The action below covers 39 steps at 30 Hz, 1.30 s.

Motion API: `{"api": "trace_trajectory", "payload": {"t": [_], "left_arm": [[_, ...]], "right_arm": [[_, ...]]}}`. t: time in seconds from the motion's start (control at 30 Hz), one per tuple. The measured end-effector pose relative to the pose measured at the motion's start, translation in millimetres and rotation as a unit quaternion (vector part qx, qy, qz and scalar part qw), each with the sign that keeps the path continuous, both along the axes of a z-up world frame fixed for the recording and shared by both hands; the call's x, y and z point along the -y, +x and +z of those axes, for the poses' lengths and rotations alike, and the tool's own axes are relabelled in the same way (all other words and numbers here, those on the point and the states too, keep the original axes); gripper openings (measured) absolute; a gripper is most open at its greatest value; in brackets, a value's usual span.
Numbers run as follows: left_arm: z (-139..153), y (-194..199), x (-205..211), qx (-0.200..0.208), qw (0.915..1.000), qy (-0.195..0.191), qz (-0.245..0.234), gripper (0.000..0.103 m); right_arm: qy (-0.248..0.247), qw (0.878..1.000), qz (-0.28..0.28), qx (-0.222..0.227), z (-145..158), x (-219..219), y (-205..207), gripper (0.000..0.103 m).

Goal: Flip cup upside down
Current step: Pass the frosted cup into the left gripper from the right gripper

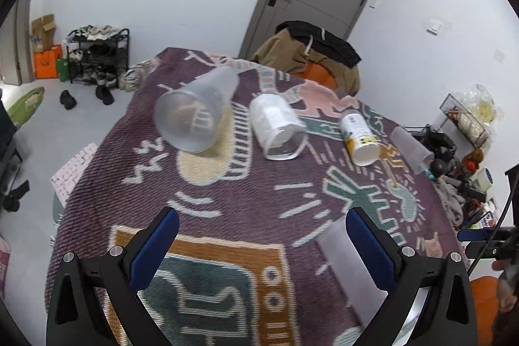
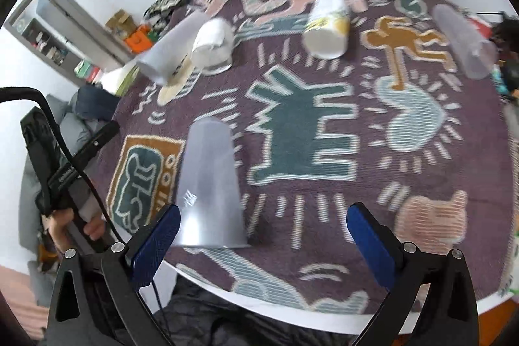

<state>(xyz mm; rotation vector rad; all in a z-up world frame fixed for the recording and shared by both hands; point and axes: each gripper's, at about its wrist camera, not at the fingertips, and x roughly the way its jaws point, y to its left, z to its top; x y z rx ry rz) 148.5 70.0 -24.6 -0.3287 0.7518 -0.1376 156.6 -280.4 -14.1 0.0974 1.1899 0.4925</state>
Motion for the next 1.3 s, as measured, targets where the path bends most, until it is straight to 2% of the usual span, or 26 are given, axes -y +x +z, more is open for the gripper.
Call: {"api": "trace_trajectory", "payload": {"t": [0.13, 0.2, 0.37, 0.57, 0.67, 0.9, 1.03, 1.3], "left_arm": [[4.6, 3.3, 16.9, -0.007, 0.9997, -0.001, -0.022, 0.103], [4.6, 6.1, 23.8, -0.015, 0.9994, -0.008, -0.029, 0.103], [1.4, 15.9, 39.8, -0.044, 0.9976, -0.029, -0.045, 0.103], [-2.8, 29.6, 56.2, -0.079, 0.9944, -0.035, -0.061, 0.103], [-6.2, 37.0, 59.9, -0.104, 0.992, -0.038, -0.06, 0.103], [-7.7, 49.9, 78.5, -0.145, 0.9866, -0.02, -0.072, 0.102], [-10.6, 59.6, 91.5, -0.167, 0.9826, -0.009, -0.081, 0.101], [-27.6, 79.6, 107.5, -0.23, 0.9692, 0.013, -0.086, 0.087]], "right_arm": [[0.007, 0.998, -0.036, 0.045, 3.0, 26.0, -14.6, 0.103], [0.028, 0.996, -0.054, 0.066, 0.1, 35.0, -23.7, 0.103], [0.021, 0.99, -0.073, 0.118, -17.2, 36.6, -39.9, 0.103], [0.027, 0.975, -0.075, 0.208, -27.3, 34.4, -72.1, 0.103], [0.039, 0.967, -0.09, 0.235, -33.1, 36.9, -81.2, 0.103], [0.05, 0.959, -0.103, 0.259, -49.8, 49.5, -86.7, 0.103], [0.06, 0.959, -0.118, 0.252, -59.7, 59.5, -84.2, 0.103], [0.063, 0.955, -0.142, 0.254, -72.5, 77.0, -84.6, 0.103]]}}
